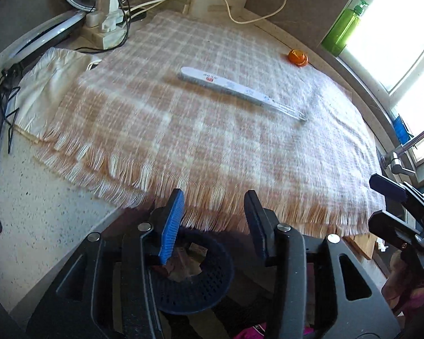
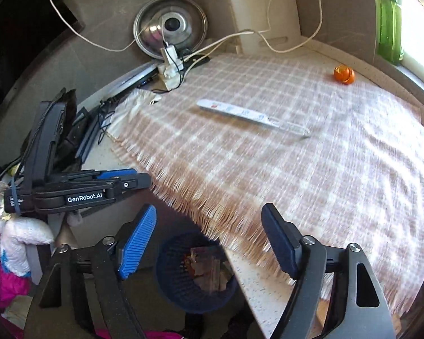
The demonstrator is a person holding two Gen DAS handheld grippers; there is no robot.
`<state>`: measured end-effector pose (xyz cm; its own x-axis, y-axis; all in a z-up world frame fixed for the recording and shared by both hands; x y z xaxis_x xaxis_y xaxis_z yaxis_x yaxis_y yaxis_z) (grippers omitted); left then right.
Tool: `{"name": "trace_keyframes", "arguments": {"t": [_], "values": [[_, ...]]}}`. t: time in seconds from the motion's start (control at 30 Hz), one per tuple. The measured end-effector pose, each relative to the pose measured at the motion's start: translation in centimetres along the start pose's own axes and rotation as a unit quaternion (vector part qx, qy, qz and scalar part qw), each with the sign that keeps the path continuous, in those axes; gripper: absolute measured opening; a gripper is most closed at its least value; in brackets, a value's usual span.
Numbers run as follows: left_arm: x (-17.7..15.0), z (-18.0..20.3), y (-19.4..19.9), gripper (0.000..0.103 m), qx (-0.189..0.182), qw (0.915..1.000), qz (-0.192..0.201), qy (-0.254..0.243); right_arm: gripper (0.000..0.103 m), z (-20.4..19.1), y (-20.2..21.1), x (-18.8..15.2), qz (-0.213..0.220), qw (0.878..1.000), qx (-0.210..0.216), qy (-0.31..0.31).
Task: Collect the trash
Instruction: 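Move both tools back up over the cloth toward the white plastic strip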
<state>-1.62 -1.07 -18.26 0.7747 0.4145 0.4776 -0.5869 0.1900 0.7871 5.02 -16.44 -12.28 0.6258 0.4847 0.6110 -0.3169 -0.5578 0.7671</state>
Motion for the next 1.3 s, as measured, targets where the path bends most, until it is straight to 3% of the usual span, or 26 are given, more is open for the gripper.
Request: {"name": "trace_keyframes", "arguments": {"t": [0.2,0.37,0.93,1.3], "values": [[3.6,2.2,-2.3,0.052,-0.009,0.9999,0.000,0.006,0.081,4.1,-0.3,3.5,0.012,0.999,-0.037,0.005],[5.7,2.8,-4.7,0.052,-0.028,0.9989,-0.007,0.038,0.081,8.2,-1.6,5.8,-0.018,0.998,-0.059,-0.006],[9.6,0.9,-10.4,0.058,-0.043,0.9850,-0.028,0.165,0.081,18.9,-7.2,12.1,-0.040,0.995,-0.060,-0.073],[11.1,0.3,-12.1,0.058,-0.033,0.9809,-0.026,0.190,0.080,25.7,-12.2,16.3,-0.045,0.989,-0.054,-0.129]]}}
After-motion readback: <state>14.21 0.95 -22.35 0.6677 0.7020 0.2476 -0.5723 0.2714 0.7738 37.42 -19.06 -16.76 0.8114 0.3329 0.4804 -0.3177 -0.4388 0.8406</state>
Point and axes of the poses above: each gripper's, at about its wrist camera, not at the fingertips, and y roughly against the way its jaws point, z to its right, x to its top, the point moved 6 cm from there along -y, roughly the way its jaws point, and after that the axes turned 8 degrees about -x, right-handed, at the moved point
